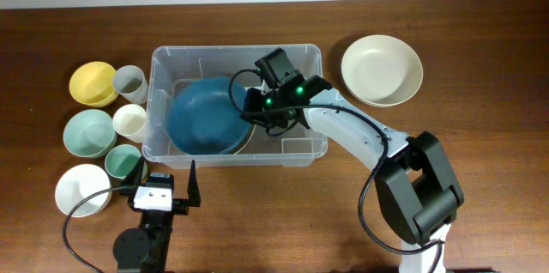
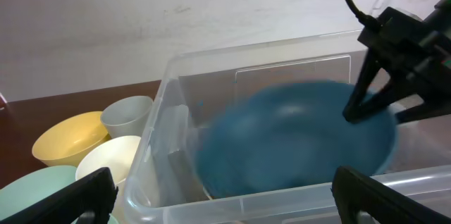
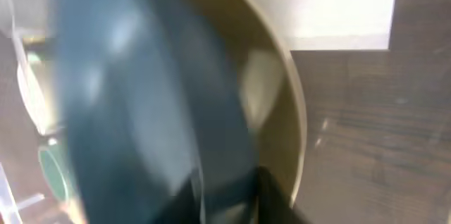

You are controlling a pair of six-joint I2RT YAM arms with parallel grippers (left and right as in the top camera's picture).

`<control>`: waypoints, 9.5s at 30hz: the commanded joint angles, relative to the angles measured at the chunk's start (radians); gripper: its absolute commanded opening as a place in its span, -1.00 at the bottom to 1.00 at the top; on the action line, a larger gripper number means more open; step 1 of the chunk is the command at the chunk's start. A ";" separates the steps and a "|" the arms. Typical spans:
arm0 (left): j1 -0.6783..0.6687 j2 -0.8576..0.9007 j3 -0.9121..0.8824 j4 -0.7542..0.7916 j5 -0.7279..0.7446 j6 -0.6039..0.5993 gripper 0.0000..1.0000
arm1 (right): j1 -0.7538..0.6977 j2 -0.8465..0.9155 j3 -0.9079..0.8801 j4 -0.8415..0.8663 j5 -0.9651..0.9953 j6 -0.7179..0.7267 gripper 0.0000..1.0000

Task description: Pack container

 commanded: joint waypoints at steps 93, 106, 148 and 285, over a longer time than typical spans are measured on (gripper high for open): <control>0.005 -0.008 -0.002 -0.008 -0.003 0.013 0.99 | -0.796 0.195 0.240 -0.388 0.129 -0.295 -0.92; 0.005 -0.008 -0.002 -0.008 -0.003 0.013 0.99 | -0.673 0.048 0.961 -0.807 -0.369 -0.530 -0.93; 0.005 -0.008 -0.002 -0.008 -0.003 0.013 1.00 | -0.007 0.209 0.400 -0.385 -0.023 -0.322 -0.80; 0.007 0.171 0.177 0.499 -0.025 0.147 0.99 | -0.846 0.066 0.480 -1.027 0.405 -0.414 0.98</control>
